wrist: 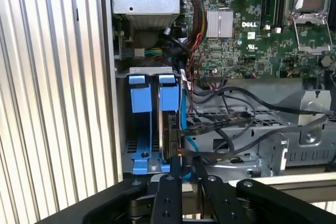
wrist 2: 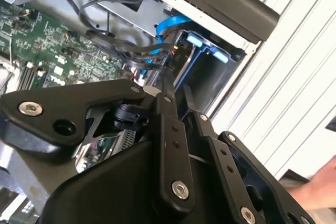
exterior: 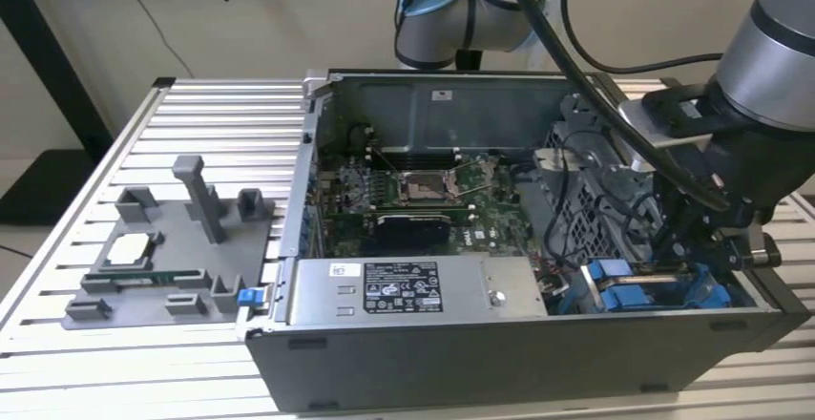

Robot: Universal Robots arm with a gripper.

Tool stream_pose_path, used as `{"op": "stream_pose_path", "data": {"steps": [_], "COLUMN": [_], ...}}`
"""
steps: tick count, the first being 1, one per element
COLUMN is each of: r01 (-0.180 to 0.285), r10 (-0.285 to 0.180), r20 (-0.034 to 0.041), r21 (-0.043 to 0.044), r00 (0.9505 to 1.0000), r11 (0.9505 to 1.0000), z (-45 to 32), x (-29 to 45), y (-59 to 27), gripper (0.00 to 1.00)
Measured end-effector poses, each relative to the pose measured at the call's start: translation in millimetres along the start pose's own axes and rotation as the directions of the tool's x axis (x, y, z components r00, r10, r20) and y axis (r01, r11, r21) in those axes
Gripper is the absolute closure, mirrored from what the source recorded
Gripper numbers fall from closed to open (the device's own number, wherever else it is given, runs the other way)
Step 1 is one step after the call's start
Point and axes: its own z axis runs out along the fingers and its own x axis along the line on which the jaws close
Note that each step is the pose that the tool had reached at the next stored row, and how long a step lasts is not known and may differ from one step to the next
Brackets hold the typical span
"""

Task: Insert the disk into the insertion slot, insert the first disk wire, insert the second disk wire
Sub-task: 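Insert the second disk wire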

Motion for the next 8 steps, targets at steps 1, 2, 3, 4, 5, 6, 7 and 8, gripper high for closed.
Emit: {"op": "stream_pose_path", "data": {"steps": [1, 2, 3, 4, 5, 6, 7, 8], "r01": [0.000, 0.000, 0.000, 0.000, 0.000, 0.000, 0.000, 0.000], "r10": [0.000, 0.000, 0.000, 0.000, 0.000, 0.000, 0.000, 0.000], "r20": [-0.0003, -0.0004, -0.0002, 0.0000, 0.0000, -0.0001, -0.0001, -0.0001], "r21": [0.0000, 0.0000, 0.0000, 0.0000, 0.0000, -0.0001, -0.0001, 0.0000], "r00": [1.0000, 1.0000, 1.0000, 1.0000, 1.0000, 1.0000, 1.0000, 1.0000], "r11": [1.0000, 1.0000, 1.0000, 1.0000, 1.0000, 1.0000, 1.0000, 1.0000], "z": [-3.4, -5.5, -5.7, -5.6, -5.7, -5.9, -6.0, -6.0], "x": [-0.4, -0.6, -0.6, -0.6, -0.7, -0.7, -0.7, -0.7], "y": [-0.5, -0.9, -0.9, -0.9, -0.9, -0.9, -0.9, -0.9], "gripper": [0.00, 0.00, 0.00, 0.00, 0.00, 0.00, 0.00, 0.00]}}
